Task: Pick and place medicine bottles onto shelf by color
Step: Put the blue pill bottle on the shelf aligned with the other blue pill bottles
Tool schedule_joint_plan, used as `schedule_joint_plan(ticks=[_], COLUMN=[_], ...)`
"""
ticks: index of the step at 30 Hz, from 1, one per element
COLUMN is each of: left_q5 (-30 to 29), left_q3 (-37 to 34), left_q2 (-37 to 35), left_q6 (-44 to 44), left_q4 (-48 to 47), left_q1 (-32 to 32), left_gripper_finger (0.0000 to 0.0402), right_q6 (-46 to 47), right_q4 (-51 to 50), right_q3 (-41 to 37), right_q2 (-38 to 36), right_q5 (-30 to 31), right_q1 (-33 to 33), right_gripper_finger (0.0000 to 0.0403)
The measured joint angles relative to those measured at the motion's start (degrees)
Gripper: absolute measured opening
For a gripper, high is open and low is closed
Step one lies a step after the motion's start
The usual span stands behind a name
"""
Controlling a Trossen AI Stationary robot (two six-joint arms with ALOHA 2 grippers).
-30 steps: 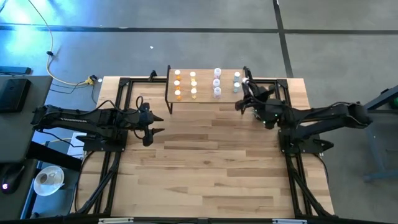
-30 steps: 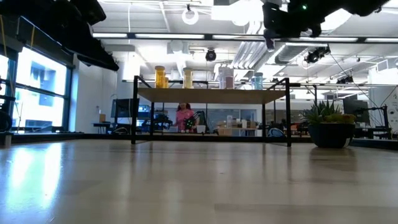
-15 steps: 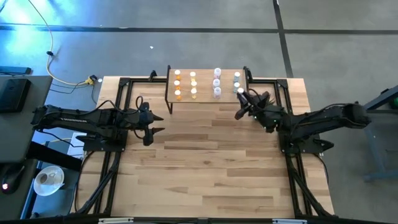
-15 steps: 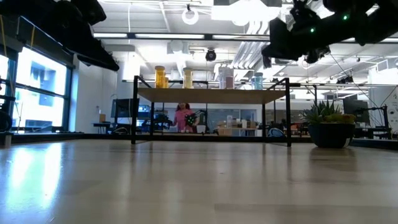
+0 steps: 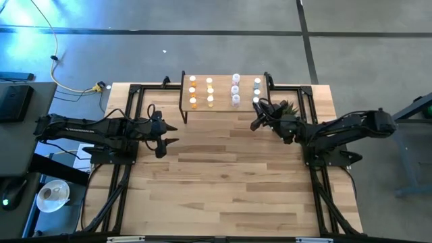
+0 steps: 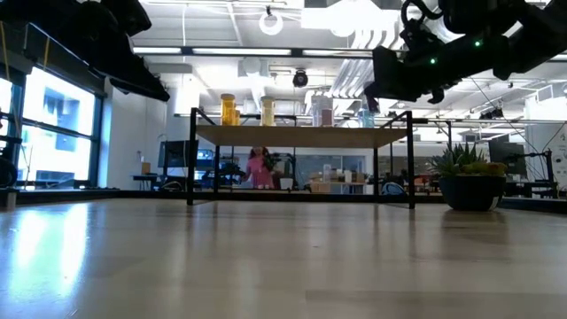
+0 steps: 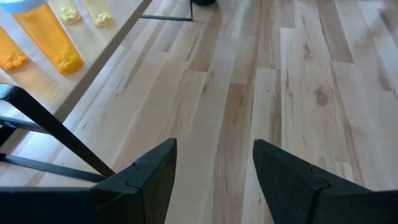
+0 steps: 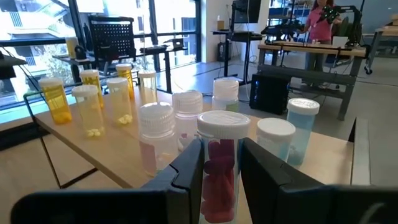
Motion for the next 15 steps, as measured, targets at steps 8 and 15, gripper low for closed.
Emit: schedule_joint_plan(ticks=[8,15], left_q5=[0.0,0.0], left_q3=[0.0,0.0], left_q2=[0.0,0.0], left_q6=[0.2,0.2], left_q4=[0.0,0.0], left_q1=[0.0,0.0], left_gripper_finger=[0.0201,0.0201], right_q6=[-1.8,-3.0], right_q4=[0.1,3.7], right_q3=[0.0,0.1], right_q2=[0.0,0.0], right_q5=[0.0,0.5], right_q1=[-0.1,1.3], right_gripper_finger=[0.0075,0.0075])
